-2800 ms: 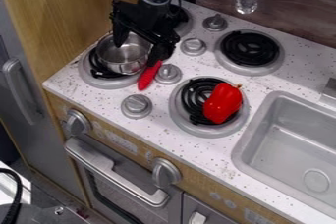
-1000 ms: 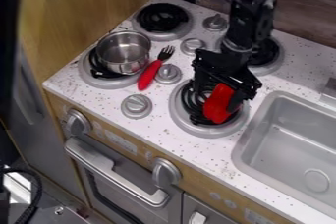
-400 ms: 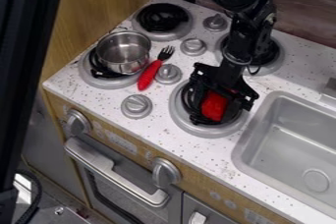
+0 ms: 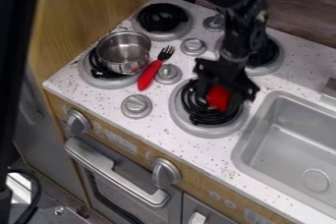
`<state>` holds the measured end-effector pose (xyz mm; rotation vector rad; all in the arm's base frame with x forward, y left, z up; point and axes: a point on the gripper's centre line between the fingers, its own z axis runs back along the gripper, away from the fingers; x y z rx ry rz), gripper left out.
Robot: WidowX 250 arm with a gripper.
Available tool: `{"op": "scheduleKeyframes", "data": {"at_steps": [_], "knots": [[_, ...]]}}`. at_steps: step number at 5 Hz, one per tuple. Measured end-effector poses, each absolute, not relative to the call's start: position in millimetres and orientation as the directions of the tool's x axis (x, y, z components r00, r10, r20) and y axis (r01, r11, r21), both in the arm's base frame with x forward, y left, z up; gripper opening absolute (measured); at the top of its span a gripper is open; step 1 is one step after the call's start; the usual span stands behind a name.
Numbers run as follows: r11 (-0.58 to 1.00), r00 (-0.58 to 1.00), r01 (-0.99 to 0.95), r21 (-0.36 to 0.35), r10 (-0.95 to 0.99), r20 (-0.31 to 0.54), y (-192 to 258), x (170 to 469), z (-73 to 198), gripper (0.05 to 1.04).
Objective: Move the red object to the upper middle side of the stove
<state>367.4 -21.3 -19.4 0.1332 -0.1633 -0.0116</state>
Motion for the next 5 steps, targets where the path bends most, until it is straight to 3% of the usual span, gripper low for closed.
{"op": "scheduleKeyframes", "data": {"at_steps": [1, 3, 5], "knots": [[0.968, 0.94, -0.104, 0.228, 0.021, 0.341, -6.5, 398.4, 4.5, 0.752], [0.936, 0.957, -0.218, 0.275, 0.149, 0.25, 40.2, 443.9, -10.9, 0.752], [0.92, 0.949, -0.267, 0.287, 0.2, 0.242, 62.5, 479.8, -35.6, 0.752]]}}
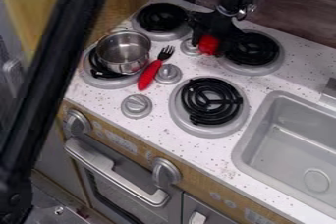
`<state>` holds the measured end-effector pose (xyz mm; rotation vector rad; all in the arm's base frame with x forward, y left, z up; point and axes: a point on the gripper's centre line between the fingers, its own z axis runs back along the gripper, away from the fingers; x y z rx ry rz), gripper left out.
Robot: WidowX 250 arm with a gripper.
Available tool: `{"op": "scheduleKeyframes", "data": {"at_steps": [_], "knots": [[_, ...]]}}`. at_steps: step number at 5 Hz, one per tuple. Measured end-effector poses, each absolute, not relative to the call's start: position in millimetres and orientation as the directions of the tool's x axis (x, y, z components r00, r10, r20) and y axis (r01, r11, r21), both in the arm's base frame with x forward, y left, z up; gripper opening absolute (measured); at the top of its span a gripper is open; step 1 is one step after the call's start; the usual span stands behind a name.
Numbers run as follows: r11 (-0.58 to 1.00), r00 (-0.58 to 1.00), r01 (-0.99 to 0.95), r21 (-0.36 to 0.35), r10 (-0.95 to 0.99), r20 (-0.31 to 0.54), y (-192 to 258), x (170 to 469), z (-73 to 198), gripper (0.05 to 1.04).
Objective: Move the red object to the upper middle side of the stove
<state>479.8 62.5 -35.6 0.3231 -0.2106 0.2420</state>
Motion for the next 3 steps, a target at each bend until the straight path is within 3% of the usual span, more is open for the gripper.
{"op": "scheduleKeyframes", "data": {"at_steps": [2, 3], "knots": [[0.923, 0.939, -0.292, 0.251, 0.226, 0.259, 70.2, 513.3, -40.7, 0.752], [0.923, 0.934, -0.3, 0.24, 0.234, 0.269, 71.0, 521.7, -44.1, 0.823]]}}
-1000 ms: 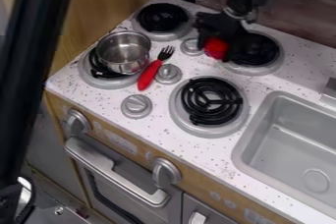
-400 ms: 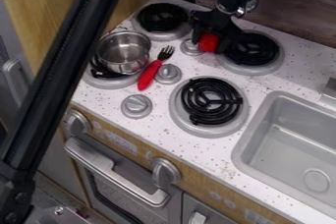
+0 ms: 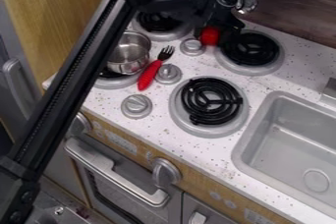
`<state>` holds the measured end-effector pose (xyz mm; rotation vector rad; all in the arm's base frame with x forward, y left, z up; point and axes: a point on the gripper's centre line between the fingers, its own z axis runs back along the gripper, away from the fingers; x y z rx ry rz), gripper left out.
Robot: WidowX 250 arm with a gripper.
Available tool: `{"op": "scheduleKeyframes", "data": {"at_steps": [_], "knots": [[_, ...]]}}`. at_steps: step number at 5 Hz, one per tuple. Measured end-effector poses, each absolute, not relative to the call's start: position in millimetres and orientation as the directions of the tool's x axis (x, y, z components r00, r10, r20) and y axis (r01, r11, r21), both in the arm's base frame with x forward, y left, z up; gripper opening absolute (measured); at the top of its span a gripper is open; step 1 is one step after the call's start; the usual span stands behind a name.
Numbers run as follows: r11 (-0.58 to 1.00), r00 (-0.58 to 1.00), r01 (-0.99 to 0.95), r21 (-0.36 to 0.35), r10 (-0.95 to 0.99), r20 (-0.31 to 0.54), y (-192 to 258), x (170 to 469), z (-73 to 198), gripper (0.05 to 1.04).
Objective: Move the red object to the upper middle side of the stove
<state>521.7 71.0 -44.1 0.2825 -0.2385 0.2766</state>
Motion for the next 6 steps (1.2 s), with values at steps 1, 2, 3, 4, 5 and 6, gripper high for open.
{"op": "scheduleKeyframes", "data": {"at_steps": [1, 2, 3, 4, 5, 6], "knots": [[0.918, 0.932, -0.305, 0.252, 0.233, 0.277, 73.9, 518.0, -46.3, 0.987], [0.907, 0.934, -0.31, 0.284, 0.235, 0.268, 76.8, 496.6, -49.4, 0.989], [0.914, 0.936, -0.298, 0.274, 0.223, 0.273, 74.1, 473.4, -41.7, 0.989], [0.923, 0.922, -0.312, 0.226, 0.237, 0.305, 72.6, 445.3, -4.2, 0.989], [0.937, 0.944, -0.299, 0.179, 0.263, 0.198, 64.4, 404.5, 8.3, 0.989], [0.945, 0.951, -0.293, 0.147, 0.273, 0.142, 65.9, 364.4, 13.5, 0.989]]}}
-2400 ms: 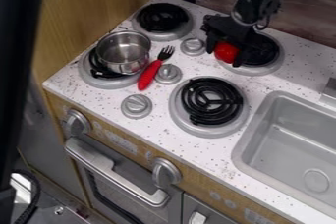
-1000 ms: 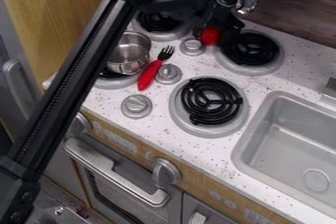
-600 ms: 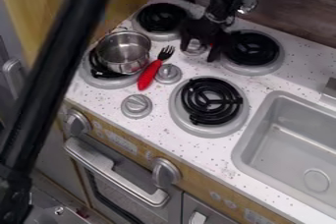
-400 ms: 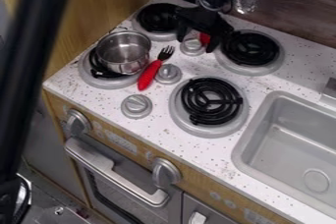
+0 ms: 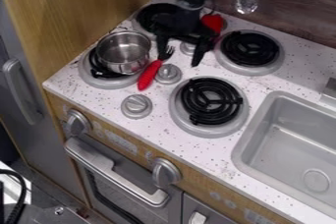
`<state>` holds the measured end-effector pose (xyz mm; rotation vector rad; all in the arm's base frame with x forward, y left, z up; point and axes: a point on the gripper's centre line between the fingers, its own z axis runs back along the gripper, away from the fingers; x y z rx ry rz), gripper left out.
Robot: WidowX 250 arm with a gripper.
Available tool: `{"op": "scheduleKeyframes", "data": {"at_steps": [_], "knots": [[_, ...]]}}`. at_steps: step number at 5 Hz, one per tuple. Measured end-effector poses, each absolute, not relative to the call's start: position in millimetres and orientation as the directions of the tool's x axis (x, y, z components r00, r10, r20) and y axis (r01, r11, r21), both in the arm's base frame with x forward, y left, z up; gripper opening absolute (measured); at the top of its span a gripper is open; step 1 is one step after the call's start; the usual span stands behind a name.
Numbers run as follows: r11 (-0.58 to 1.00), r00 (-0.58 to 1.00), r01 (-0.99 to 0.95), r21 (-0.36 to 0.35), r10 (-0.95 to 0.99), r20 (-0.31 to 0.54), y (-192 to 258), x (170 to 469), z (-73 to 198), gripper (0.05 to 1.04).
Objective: Move the red object to the upper middle side of the stove
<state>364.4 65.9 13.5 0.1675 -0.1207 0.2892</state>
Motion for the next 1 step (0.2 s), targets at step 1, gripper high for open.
{"op": "scheduleKeyframes", "data": {"at_steps": [1], "knots": [[0.951, 0.961, -0.258, 0.17, 0.235, 0.145, 68.6, 337.1, 17.0, 0.989]]}}
